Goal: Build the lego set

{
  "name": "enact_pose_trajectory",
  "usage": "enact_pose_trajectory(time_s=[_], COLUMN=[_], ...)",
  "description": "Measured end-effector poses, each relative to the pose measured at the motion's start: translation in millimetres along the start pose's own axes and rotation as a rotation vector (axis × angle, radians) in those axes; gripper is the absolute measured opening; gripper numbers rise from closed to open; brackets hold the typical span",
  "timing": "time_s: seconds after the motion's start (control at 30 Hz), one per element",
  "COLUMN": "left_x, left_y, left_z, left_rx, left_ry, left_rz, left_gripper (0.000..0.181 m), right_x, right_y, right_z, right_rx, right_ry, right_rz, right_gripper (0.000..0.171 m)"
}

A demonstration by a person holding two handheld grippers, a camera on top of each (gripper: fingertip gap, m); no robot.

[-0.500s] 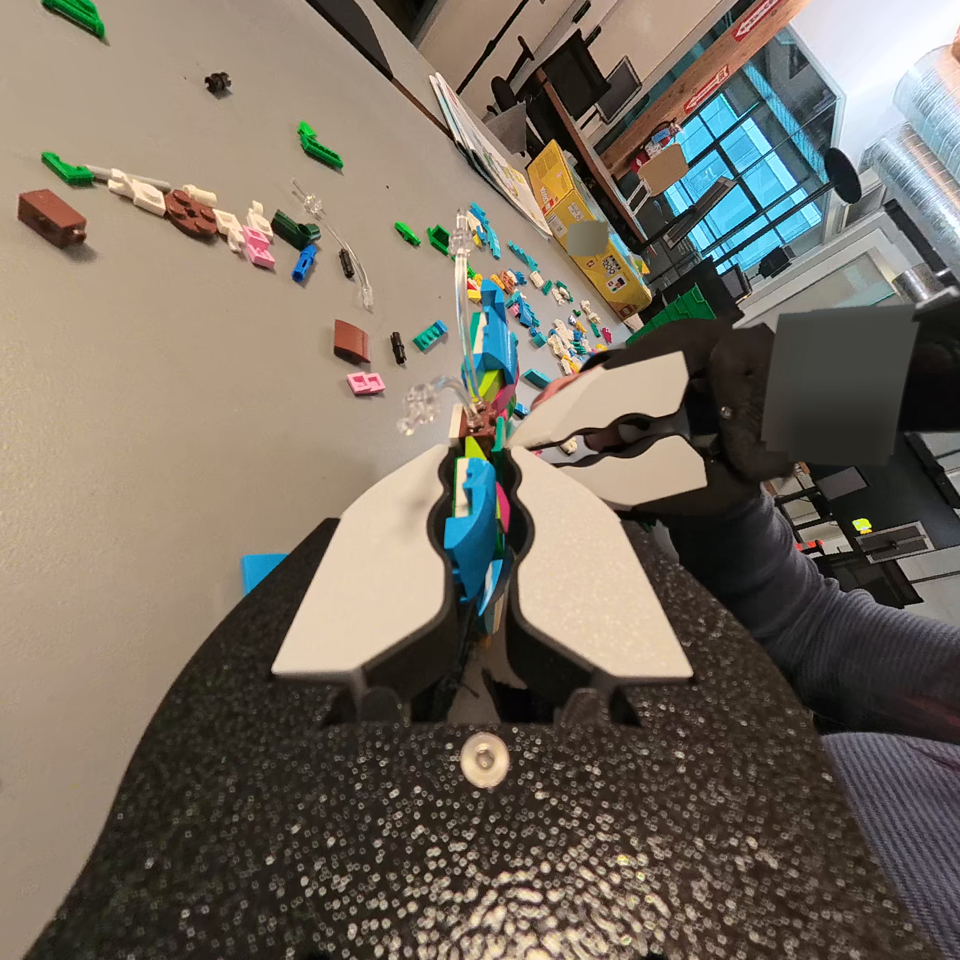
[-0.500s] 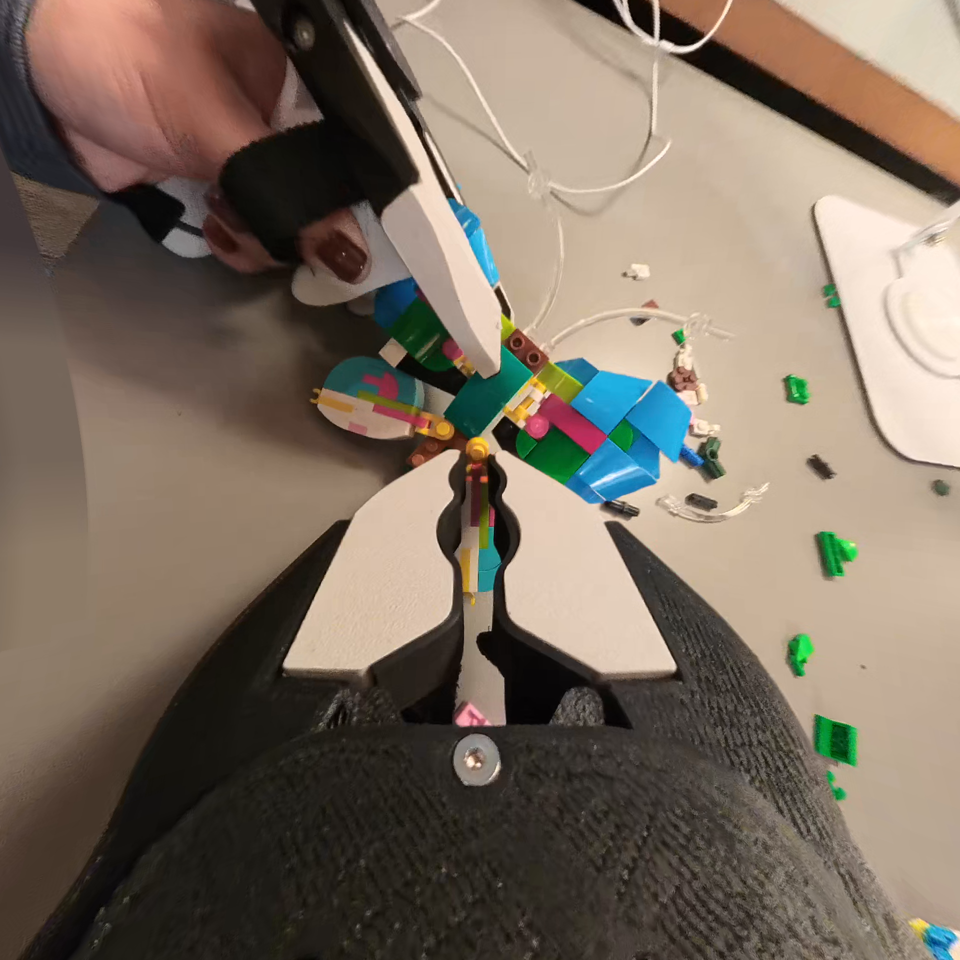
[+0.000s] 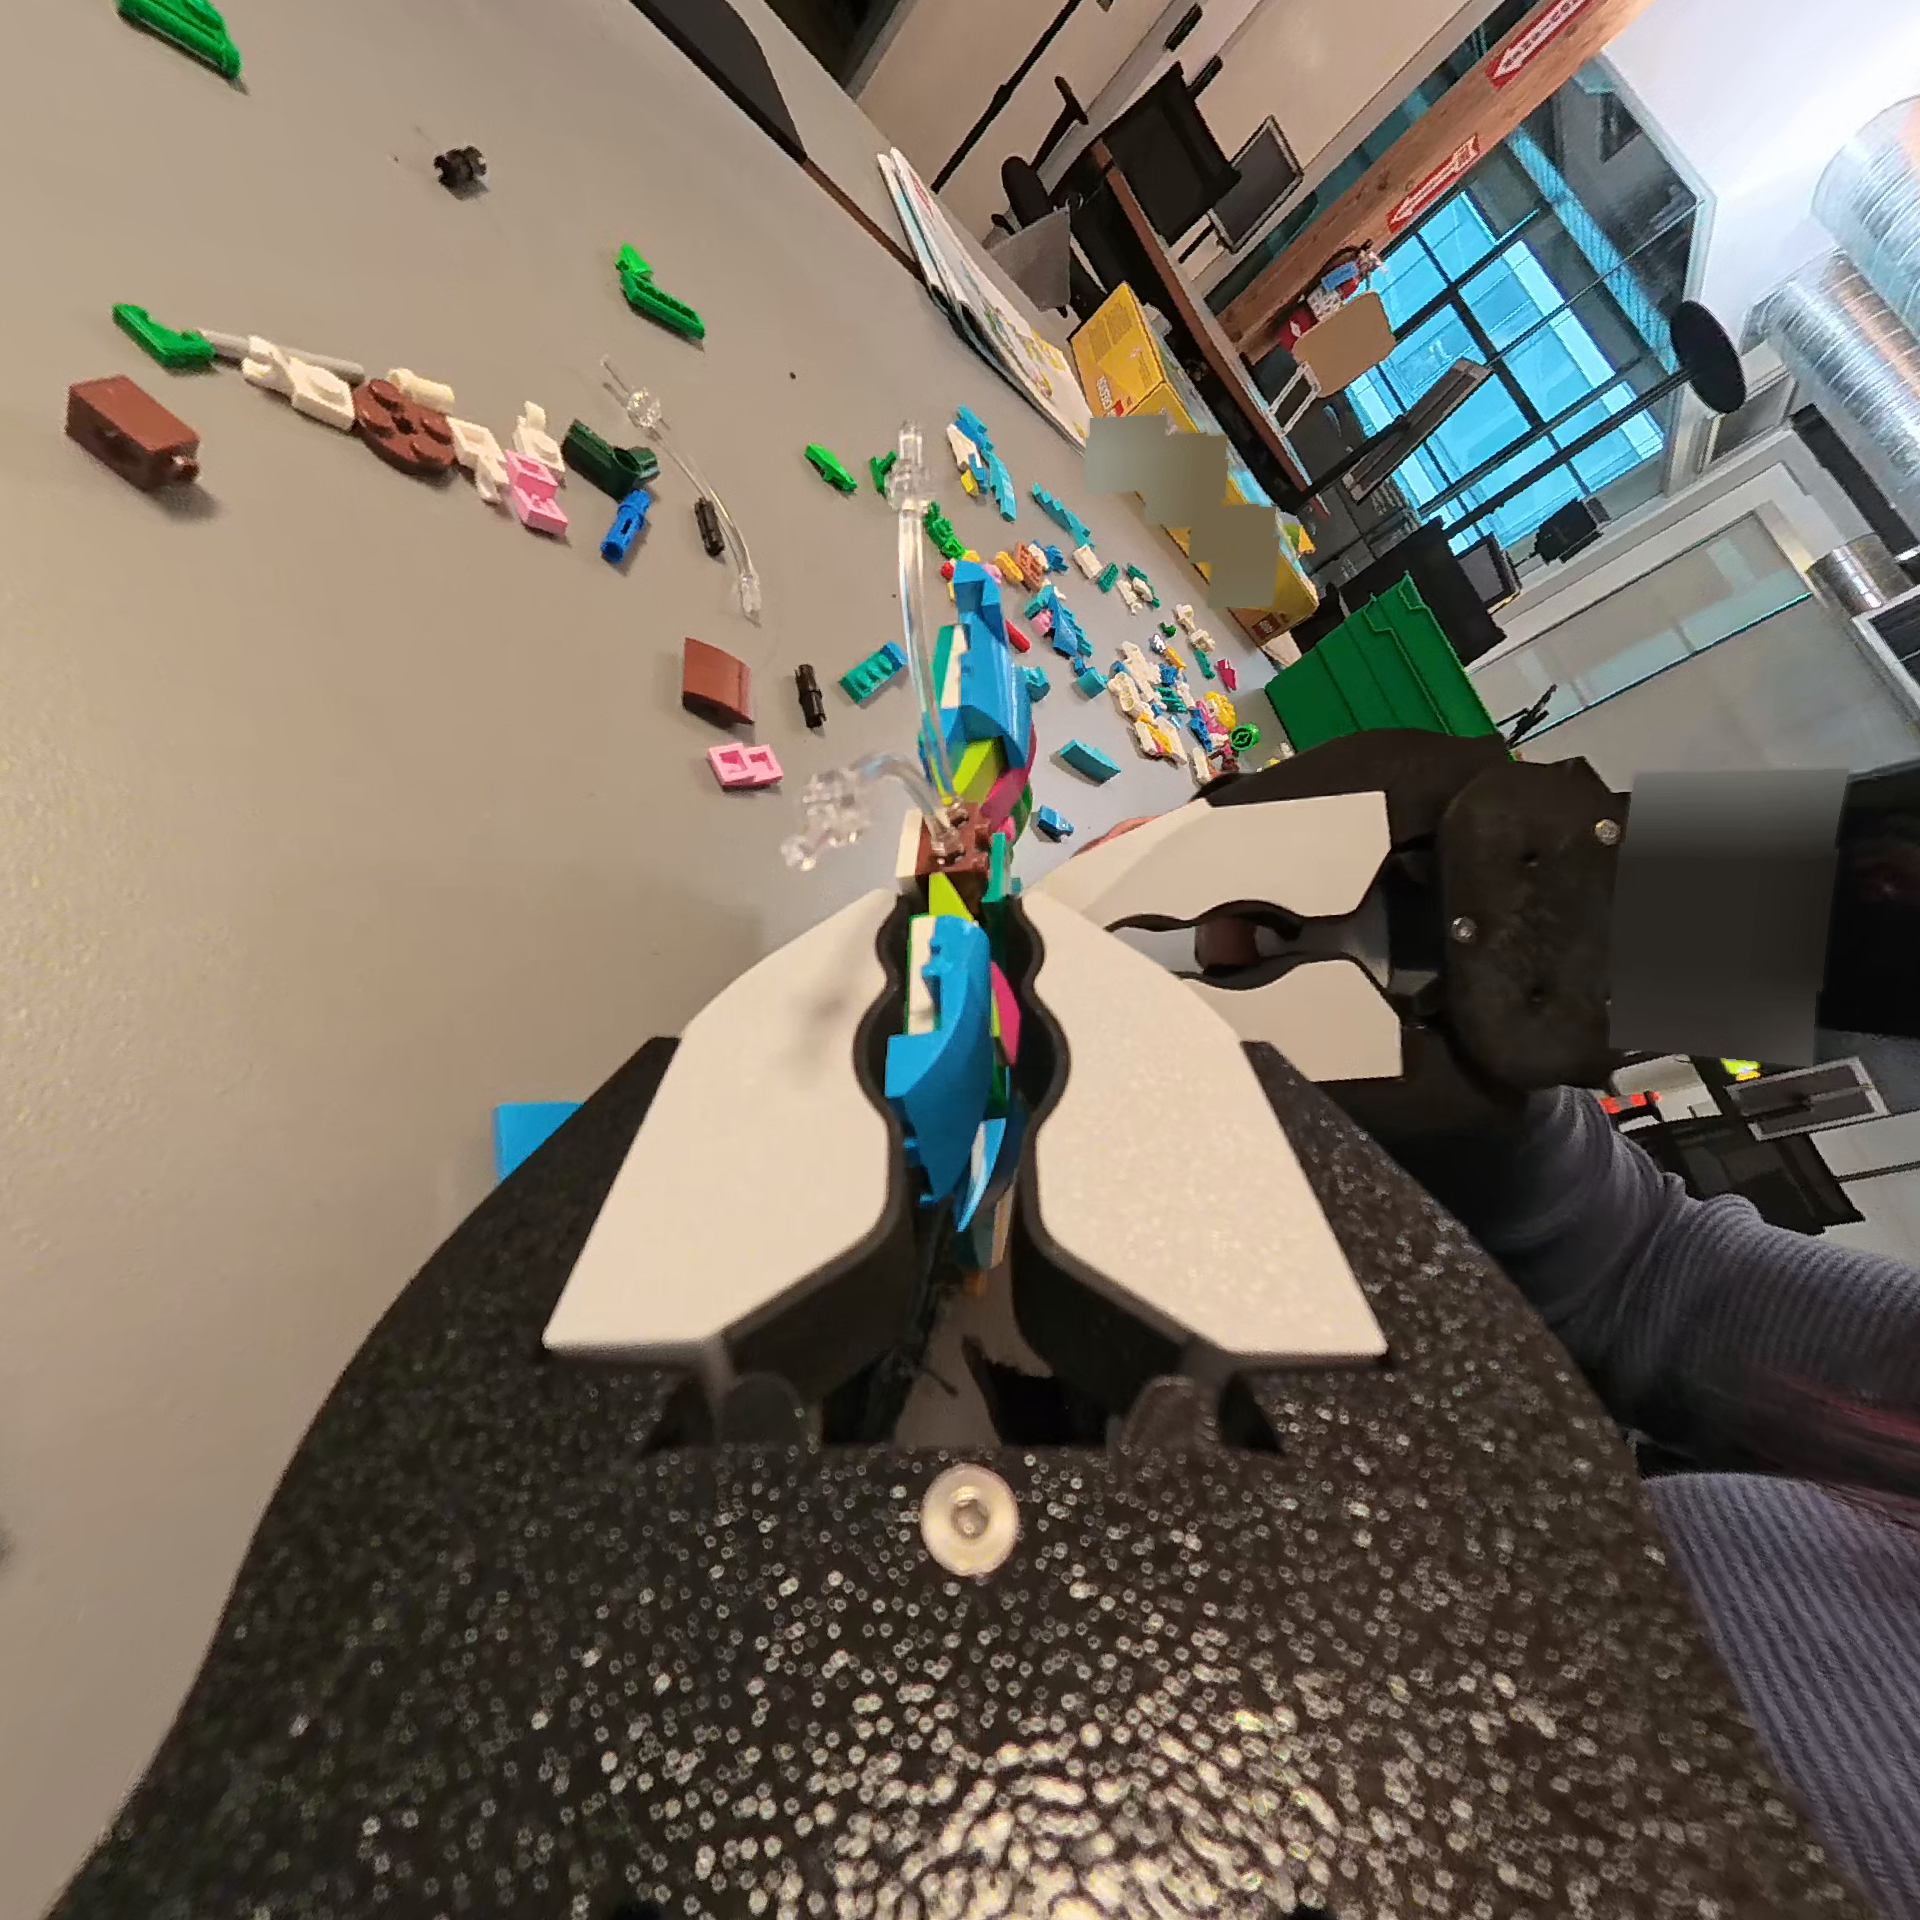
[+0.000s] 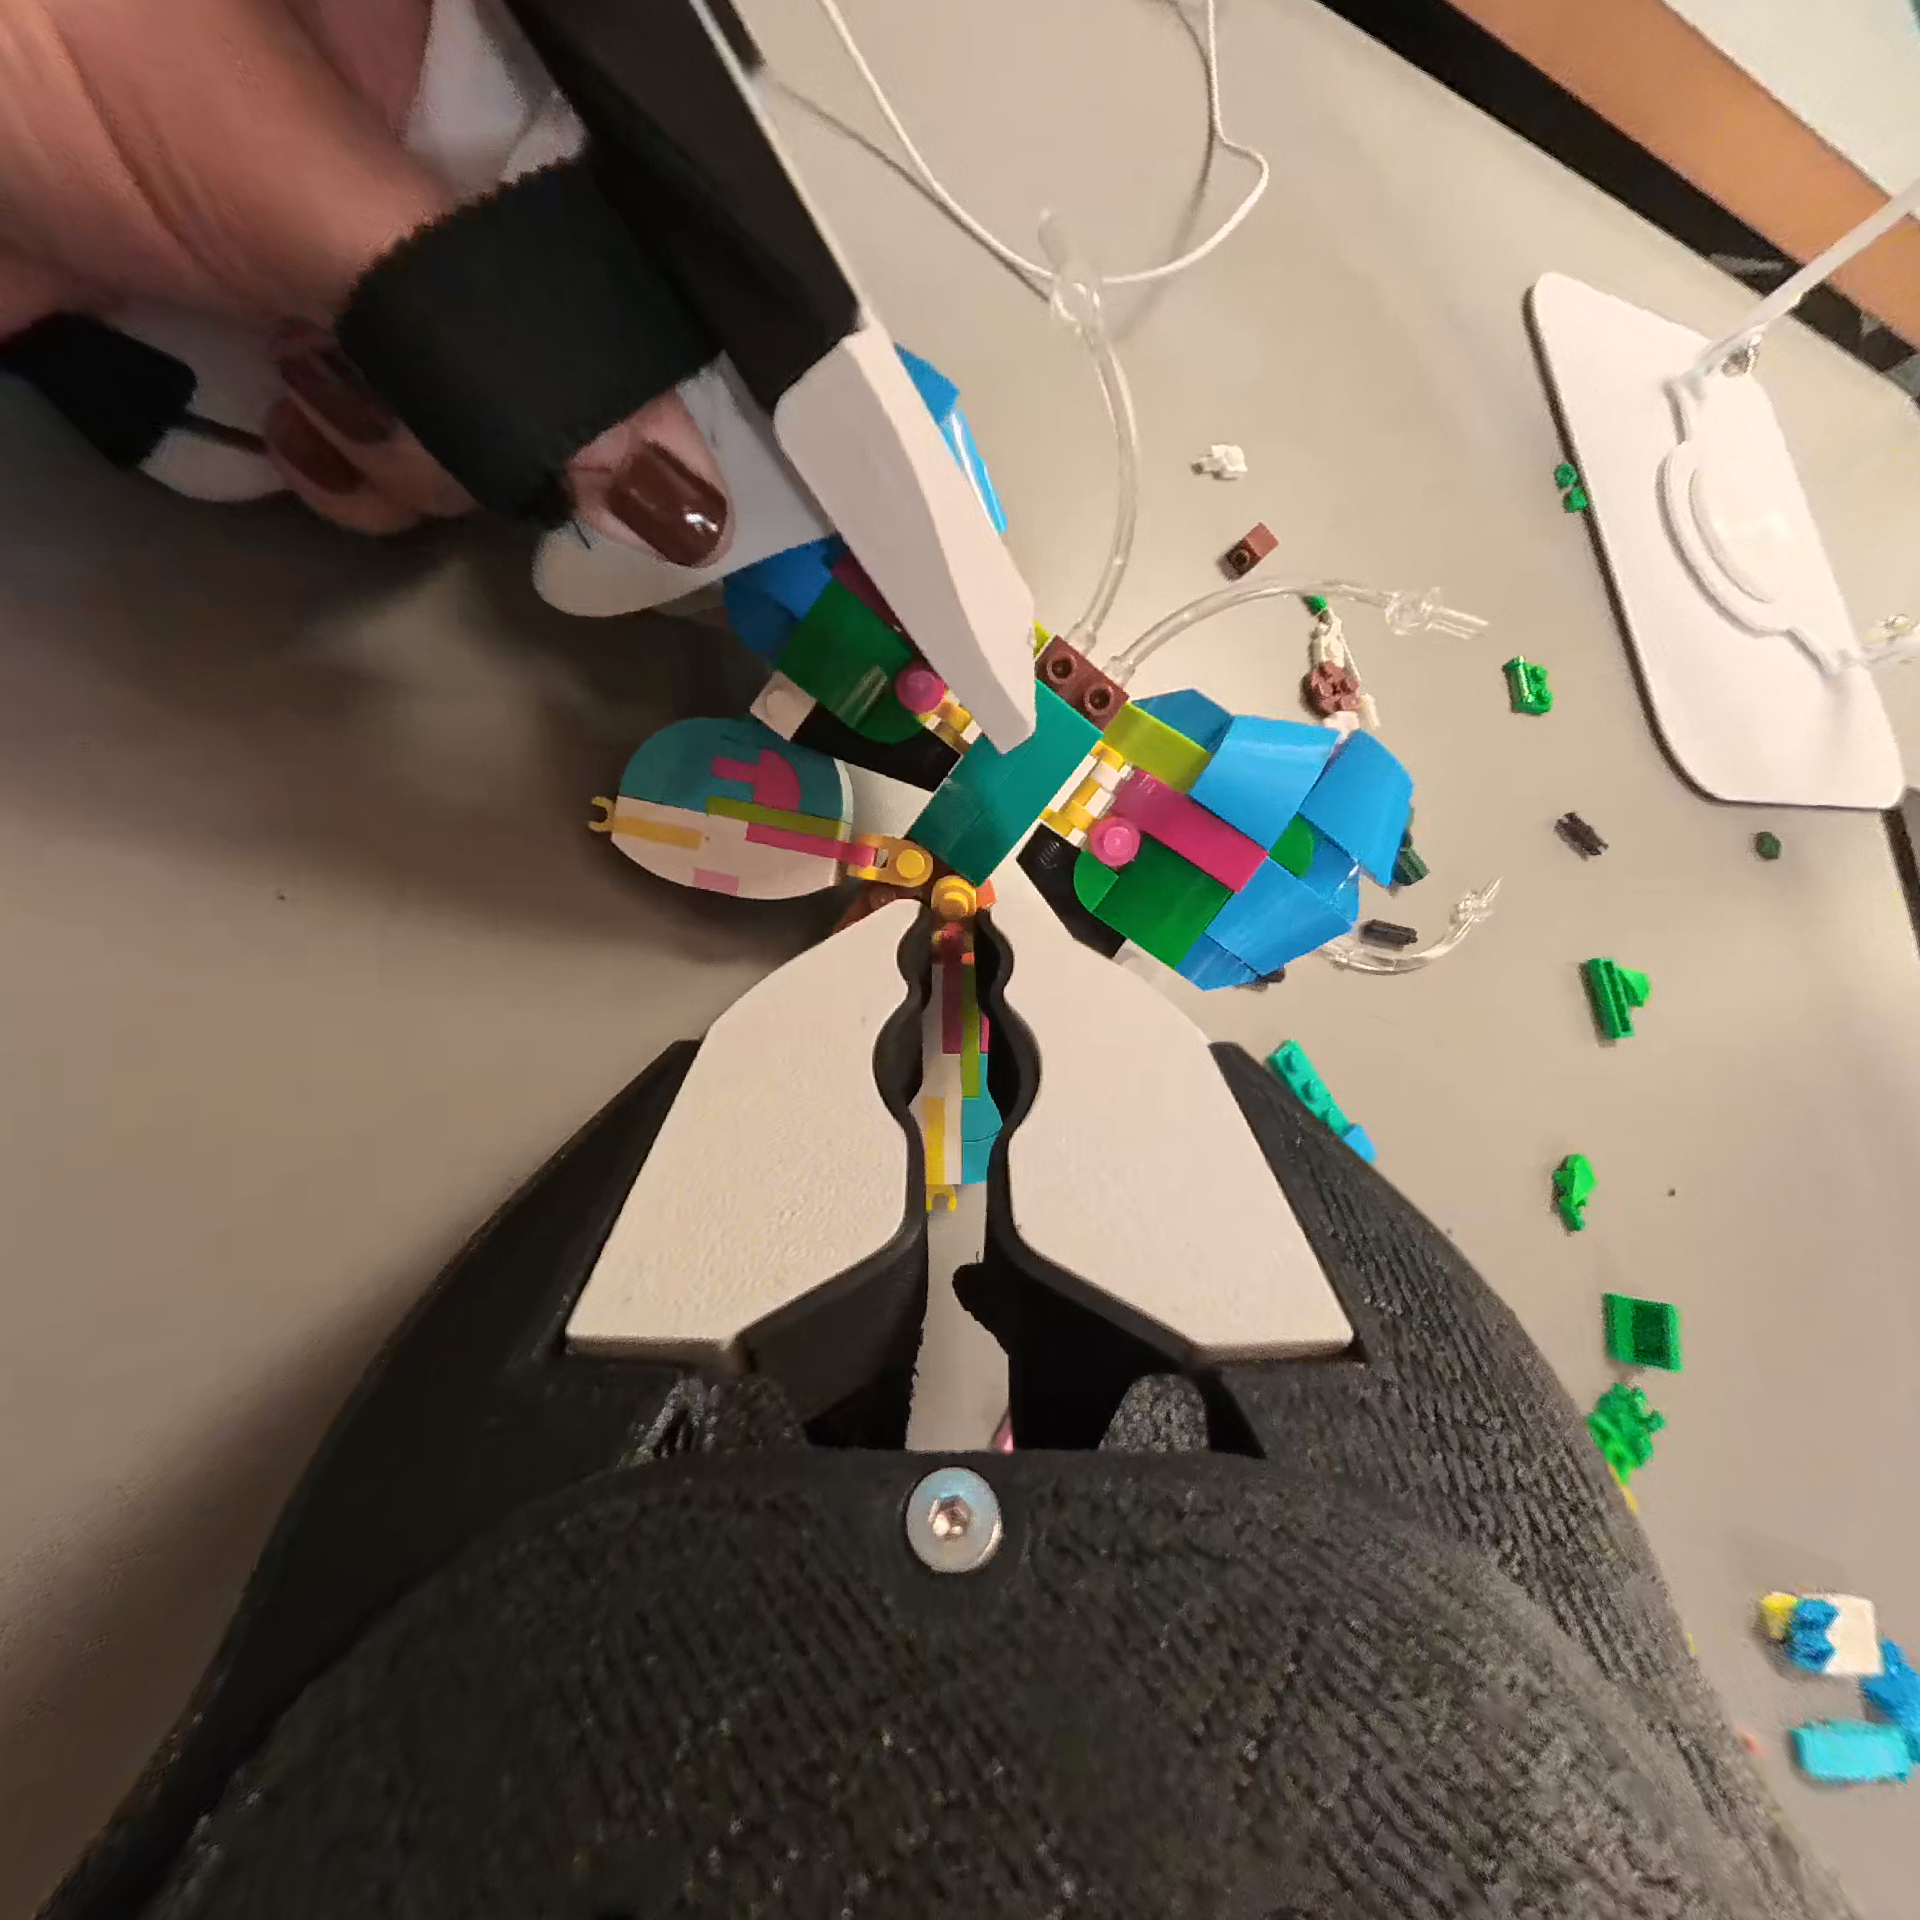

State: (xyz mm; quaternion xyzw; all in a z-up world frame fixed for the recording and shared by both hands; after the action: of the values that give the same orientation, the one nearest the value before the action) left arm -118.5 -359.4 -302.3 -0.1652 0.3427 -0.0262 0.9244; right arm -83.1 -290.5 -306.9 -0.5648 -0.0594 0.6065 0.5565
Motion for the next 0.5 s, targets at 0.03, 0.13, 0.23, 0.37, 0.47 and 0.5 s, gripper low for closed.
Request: enact_pose_trajectory(time_s=[0.03,0.13,0.23,0.37,0.47,0.5], left_x=[-0.1,-0.2,-0.2,-0.4,-0.4,-0.4], left_y=[0.0,0.1,0.1,0.1,0.2,0.2], left_z=[-0.2,-0.5,-0.8,-1.1,-1.0,-1.1], left_rx=[0.003,0.005,0.012,0.006,0.005,0.004], left_ry=[-0.005,-0.012,-0.022,-0.021,-0.019,-0.019], left_rz=[-0.001,-0.002,-0.004,-0.002,-0.002,-0.002], left_gripper=[0.017,0.017,0.017,0.017,0.017,0.017], right_x=[0.2,0.8,0.7,1.8,3.5,3.5], right_y=[0.1,0.5,1.0,1.7,1.9,1.9], right_z=[0.3,0.9,0.6,0.6,0.6,0.2], right_rx=[-0.006,-0.026,-0.031,-0.031,-0.031,-0.021], right_ry=[0.021,0.066,0.079,0.103,0.138,0.13], right_rz=[0.004,0.018,0.039,0.079,0.121,0.119], right_gripper=[0.005,0.006,0.006,0.006,0.006,0.006])
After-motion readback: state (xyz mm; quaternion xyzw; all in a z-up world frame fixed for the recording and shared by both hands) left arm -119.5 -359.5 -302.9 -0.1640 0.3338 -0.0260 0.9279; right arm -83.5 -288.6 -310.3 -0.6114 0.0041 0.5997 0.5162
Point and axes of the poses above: each gripper's, where its closed fingertips meet, y out along the fingers, x out of its underside, z = x × y across the jaws, the point moved 4 cm from there along -y, back along the fingers, and after that the axes turned 6 degrees about -z, right-handed, at the moved point
